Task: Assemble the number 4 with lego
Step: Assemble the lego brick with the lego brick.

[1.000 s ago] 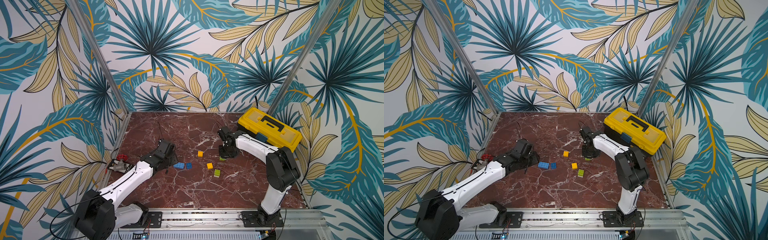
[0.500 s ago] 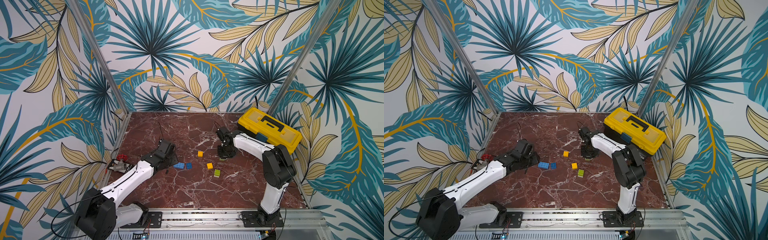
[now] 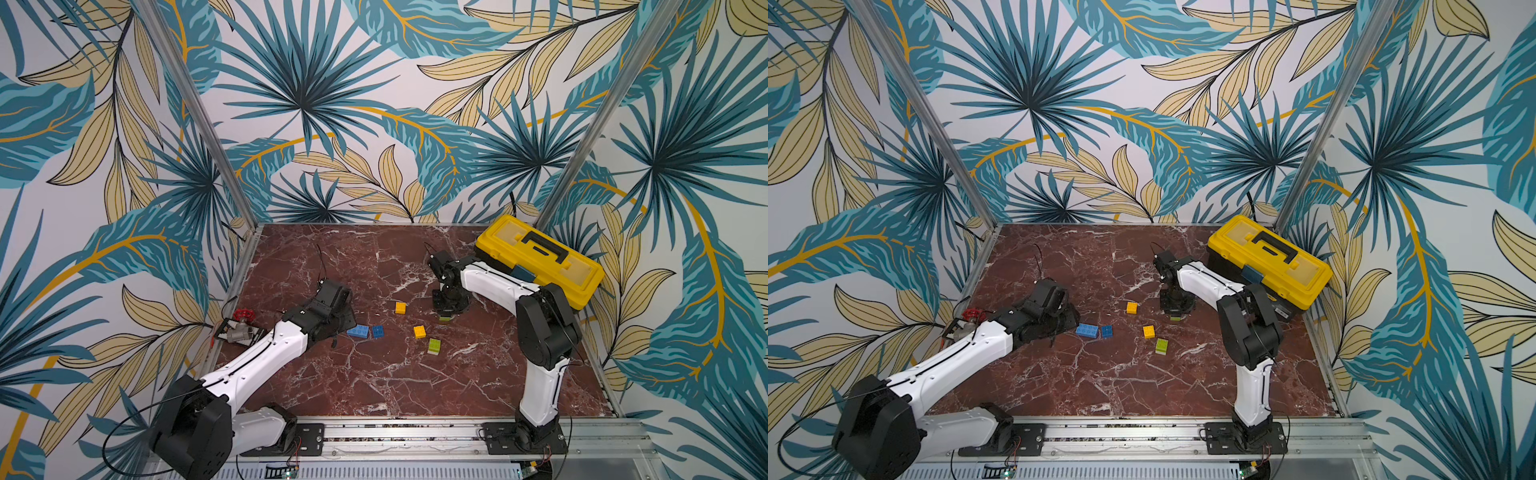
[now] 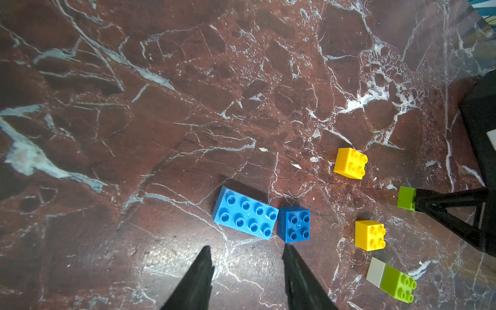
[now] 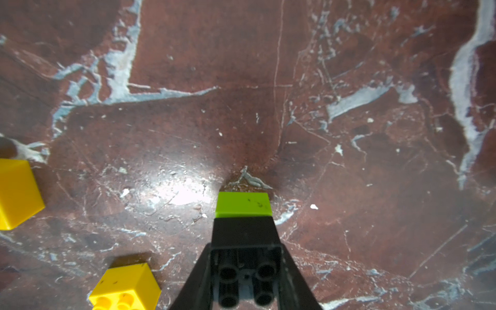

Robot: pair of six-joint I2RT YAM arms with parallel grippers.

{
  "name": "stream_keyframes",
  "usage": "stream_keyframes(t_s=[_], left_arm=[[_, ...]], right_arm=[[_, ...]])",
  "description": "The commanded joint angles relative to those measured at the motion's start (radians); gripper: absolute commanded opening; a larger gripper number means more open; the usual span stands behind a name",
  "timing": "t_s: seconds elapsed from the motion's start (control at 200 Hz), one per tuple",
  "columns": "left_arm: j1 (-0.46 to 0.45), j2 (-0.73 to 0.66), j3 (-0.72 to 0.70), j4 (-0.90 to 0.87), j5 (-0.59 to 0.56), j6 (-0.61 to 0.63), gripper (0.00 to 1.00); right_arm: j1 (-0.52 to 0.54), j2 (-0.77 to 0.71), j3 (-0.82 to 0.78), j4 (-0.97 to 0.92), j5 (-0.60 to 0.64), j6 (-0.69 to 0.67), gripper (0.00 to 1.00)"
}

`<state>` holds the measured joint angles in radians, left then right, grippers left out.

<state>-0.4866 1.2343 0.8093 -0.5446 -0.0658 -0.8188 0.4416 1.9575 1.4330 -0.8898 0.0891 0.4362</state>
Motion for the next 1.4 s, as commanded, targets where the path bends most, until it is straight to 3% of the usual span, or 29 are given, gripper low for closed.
stream_keyframes(t_s=[0.0, 0.19, 0.345, 0.431, 0.726, 1.026, 1.227, 1.397], left_arm=[[0.007, -0.001, 0.043, 0.013, 0.001, -0.003, 0.46], [0.007, 0.002, 0.045, 0.014, 0.001, -0.002, 0.46], [0.008, -0.007, 0.047, 0.015, 0.001, -0.005, 0.46], [0.009, -0.015, 0.053, 0.012, 0.001, -0.006, 0.46], [0.011, -0.033, 0.062, 0.020, -0.011, -0.003, 0.46], [0.016, -0.022, 0.000, 0.049, -0.034, -0.025, 0.46], [0.047, -0.022, -0.037, 0.066, -0.027, -0.053, 0.46], [0.095, -0.021, -0.072, 0.080, 0.001, -0.069, 0.37]], right_arm=[[0.005, 0.049, -0.003, -0.034, -0.017, -0.020, 0.20], [0.005, 0.123, 0.016, -0.047, -0.033, -0.043, 0.20], [0.003, 0.302, 0.067, -0.140, -0.124, -0.066, 0.20], [0.003, 0.340, 0.053, -0.132, -0.113, -0.059, 0.19], [0.005, 0.337, 0.021, -0.088, -0.100, -0.025, 0.16], [0.006, 0.127, -0.025, -0.076, -0.012, 0.045, 0.14], [0.001, 0.102, -0.064, -0.088, 0.032, 0.070, 0.14], [0.000, 0.104, -0.069, -0.069, 0.025, 0.084, 0.16]])
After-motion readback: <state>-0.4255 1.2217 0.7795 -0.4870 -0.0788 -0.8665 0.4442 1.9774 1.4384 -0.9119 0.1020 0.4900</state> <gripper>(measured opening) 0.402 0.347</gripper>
